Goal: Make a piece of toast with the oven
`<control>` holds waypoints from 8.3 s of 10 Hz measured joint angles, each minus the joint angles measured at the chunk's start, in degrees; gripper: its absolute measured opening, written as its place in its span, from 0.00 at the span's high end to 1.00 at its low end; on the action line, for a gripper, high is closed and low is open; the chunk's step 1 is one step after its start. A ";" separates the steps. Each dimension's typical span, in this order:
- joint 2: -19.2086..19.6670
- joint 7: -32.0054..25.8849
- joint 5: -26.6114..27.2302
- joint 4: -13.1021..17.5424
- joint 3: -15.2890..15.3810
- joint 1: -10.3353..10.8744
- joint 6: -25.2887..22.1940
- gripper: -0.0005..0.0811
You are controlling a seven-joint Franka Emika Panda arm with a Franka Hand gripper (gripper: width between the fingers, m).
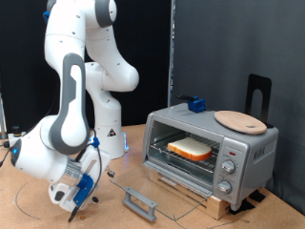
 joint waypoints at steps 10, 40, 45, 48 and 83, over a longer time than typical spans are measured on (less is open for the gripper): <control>-9.05 -4.16 1.45 -4.91 4.30 -2.01 -25.37 0.00; -30.10 6.26 20.36 -8.12 13.26 -3.21 -22.83 0.00; -27.28 11.68 27.88 -5.51 15.83 -2.10 -14.33 0.00; -18.88 18.46 22.48 3.66 16.26 -1.69 -21.40 0.00; 19.91 14.13 8.33 33.09 21.75 13.28 -7.78 0.00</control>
